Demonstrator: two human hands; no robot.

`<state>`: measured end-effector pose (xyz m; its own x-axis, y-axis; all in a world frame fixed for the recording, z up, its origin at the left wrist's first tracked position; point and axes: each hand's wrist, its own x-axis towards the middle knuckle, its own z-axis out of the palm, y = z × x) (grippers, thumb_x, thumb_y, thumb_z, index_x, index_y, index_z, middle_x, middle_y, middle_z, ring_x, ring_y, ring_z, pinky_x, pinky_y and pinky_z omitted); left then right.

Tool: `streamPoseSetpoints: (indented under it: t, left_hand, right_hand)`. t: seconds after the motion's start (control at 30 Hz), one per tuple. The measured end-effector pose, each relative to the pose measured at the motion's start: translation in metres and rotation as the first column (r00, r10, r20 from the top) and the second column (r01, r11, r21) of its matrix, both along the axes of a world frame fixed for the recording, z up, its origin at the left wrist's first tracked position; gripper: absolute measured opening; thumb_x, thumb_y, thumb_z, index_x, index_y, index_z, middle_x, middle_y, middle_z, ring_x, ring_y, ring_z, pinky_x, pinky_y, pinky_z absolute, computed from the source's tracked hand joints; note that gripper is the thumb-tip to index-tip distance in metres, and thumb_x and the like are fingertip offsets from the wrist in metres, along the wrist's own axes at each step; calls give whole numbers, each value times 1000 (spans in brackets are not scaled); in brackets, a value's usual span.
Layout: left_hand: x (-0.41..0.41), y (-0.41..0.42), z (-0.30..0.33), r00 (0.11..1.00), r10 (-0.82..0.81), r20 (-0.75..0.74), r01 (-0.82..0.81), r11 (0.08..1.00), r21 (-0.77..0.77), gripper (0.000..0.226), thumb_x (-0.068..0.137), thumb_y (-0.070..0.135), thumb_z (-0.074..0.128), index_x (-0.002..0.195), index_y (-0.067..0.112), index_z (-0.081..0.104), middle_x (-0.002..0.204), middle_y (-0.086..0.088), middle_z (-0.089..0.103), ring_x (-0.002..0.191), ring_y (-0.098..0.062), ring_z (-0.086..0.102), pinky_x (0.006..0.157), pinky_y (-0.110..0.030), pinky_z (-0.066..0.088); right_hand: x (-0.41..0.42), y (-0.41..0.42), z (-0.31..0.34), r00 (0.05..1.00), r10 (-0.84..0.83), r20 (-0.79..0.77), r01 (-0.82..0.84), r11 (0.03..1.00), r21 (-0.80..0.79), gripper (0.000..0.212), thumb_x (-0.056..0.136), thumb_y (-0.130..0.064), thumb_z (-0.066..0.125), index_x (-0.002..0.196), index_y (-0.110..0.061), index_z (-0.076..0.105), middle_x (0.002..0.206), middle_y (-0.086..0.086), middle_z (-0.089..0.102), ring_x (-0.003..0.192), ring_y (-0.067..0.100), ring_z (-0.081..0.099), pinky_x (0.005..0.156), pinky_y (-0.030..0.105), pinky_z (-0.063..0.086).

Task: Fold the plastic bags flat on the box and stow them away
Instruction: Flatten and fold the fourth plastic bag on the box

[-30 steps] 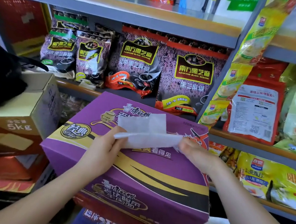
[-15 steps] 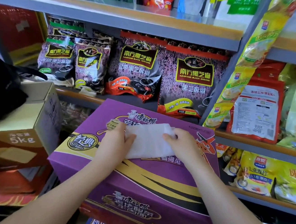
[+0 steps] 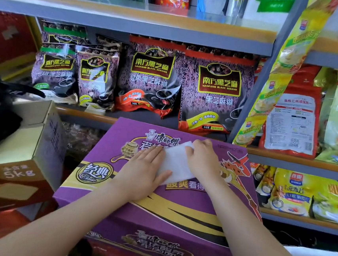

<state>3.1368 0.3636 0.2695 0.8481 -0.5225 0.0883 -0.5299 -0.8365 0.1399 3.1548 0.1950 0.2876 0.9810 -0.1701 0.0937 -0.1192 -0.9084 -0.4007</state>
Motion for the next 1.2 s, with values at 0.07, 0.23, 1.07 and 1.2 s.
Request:
streamPoseSetpoints:
  t: [0.07, 0.23, 1.07, 1.2]
  left_hand:
    - [2, 3, 0, 999, -14, -48, 16, 999, 28, 119, 53, 78, -30, 147, 15, 7, 157, -1, 5, 143, -15, 3, 109, -22, -7]
    - [9, 3, -4, 997, -24, -69, 27, 998, 52, 120, 49, 82, -26, 147, 17, -2, 157, 1, -3, 143, -13, -4, 112, -26, -5]
    - [21, 4, 1, 971, -222, -94, 234, 961, 149, 101, 68, 79, -2, 147, 16, -5, 156, 0, -8, 143, -11, -7, 116, -28, -5]
    - [17, 33, 5, 969, -179, -170, 199, 974, 105, 128, 42, 93, -16, 147, 19, -9, 155, 3, -14, 142, -11, -9, 114, -27, -6]
  right_hand:
    - [0, 1, -1, 1000, 11, 7, -11, 1000, -10, 26, 98, -21, 37, 114, -3, 46, 120, 17, 49, 106, 39, 54, 76, 39, 41]
    - [-6, 5, 6, 985, 127, 114, -93, 959, -268, 48, 92, -6, 41, 138, -14, 33, 139, 9, 41, 126, 31, 41, 94, 41, 40]
    - [-20, -19, -15, 928, 286, -240, -340, 913, -228, 53, 101, -34, 14, 150, -24, -2, 158, -9, -6, 145, 5, -6, 118, 32, -3]
    - [-27, -13, -10, 957, 230, -174, -274, 916, -295, 54, 100, -31, 19, 150, -22, 0, 159, -7, -6, 145, 7, -9, 118, 34, -5]
